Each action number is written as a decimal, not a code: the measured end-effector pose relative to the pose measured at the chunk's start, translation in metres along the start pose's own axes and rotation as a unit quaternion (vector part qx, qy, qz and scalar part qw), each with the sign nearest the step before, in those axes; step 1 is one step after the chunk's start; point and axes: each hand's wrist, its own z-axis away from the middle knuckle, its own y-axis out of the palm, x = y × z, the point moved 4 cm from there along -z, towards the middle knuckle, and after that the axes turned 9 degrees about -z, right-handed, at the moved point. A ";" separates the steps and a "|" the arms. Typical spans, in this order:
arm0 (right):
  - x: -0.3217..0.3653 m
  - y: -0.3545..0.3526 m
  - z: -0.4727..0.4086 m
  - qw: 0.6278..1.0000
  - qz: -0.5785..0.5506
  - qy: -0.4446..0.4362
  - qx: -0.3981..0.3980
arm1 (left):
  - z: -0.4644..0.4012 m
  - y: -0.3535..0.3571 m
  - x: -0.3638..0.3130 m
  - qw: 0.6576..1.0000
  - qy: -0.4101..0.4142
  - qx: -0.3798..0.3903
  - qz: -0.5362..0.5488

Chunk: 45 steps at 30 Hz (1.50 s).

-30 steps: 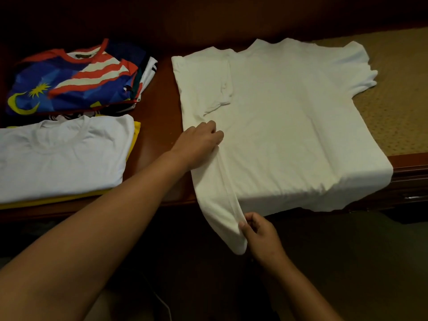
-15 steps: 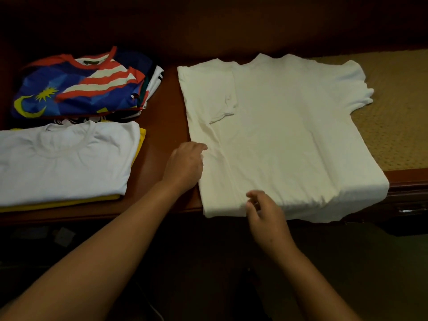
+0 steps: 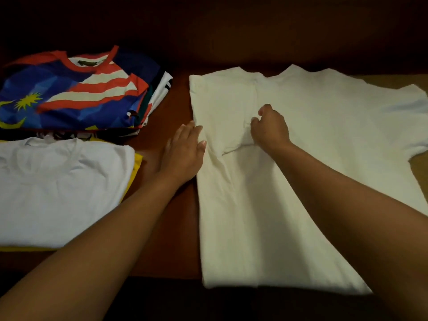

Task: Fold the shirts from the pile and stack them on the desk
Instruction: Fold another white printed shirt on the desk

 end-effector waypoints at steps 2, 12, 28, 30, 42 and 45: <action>0.005 0.006 -0.033 0.999 0.048 0.006 -0.002 | -0.032 0.003 0.000 1.000 -0.009 0.015 -0.016; 0.026 0.016 -0.124 1.000 0.017 0.022 0.009 | -0.120 0.010 0.010 0.992 -0.035 0.061 -0.107; -0.005 0.025 -0.033 0.945 0.185 -0.219 0.155 | -0.070 0.023 -0.018 0.992 -0.053 0.039 -0.108; -0.020 0.034 -0.032 0.927 0.222 -0.226 0.202 | -0.069 0.028 -0.010 0.991 -0.048 0.046 -0.116; -0.095 -0.064 0.085 0.981 0.180 0.000 0.068 | 0.042 0.013 -0.051 0.992 -0.036 0.052 -0.109; -0.124 -0.069 0.137 0.972 0.215 0.038 0.091 | 0.093 0.024 -0.059 0.991 -0.021 0.078 -0.103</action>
